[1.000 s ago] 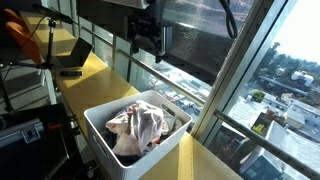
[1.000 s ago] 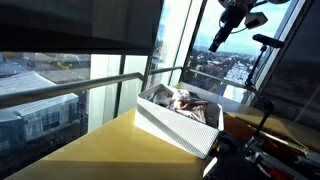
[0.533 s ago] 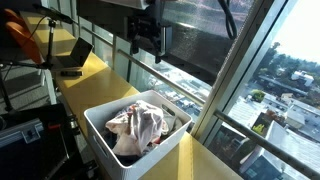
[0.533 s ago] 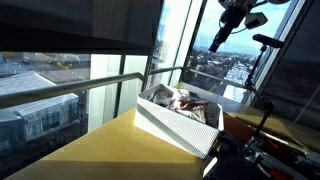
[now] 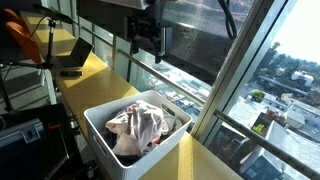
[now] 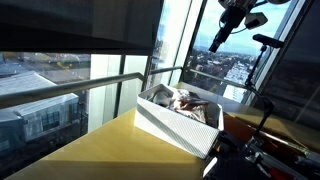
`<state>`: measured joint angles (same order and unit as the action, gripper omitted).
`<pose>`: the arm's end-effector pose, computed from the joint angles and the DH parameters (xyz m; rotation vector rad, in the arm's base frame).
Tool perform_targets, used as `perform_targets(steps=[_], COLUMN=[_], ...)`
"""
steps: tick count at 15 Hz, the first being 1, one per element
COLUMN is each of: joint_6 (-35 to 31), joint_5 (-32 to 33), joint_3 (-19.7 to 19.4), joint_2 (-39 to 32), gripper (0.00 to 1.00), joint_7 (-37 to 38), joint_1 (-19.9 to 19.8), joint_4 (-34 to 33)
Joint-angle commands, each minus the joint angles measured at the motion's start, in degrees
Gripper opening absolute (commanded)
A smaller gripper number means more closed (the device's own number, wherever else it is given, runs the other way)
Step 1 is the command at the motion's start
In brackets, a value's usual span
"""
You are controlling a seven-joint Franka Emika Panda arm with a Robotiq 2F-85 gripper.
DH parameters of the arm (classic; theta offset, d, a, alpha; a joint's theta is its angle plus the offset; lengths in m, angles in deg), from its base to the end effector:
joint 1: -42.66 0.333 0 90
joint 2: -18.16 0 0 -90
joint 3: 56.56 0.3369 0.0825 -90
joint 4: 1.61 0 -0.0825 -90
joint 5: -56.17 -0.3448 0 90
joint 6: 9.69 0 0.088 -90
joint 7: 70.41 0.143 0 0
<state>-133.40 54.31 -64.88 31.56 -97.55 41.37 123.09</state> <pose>0.4636 -0.0803 0.5096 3.0813 0.4517 0.3482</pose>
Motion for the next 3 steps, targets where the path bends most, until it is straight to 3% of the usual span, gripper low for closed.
perform_targets(steps=[1, 3], joint_6=[0.1, 0.1], joint_5=[0.0, 0.0], joint_3=[0.2, 0.2], joint_2=[0.0, 0.0], gripper=[0.99, 0.99], joint_7=[0.0, 0.0], joint_1=[-0.2, -0.2], joint_4=[-0.1, -0.1])
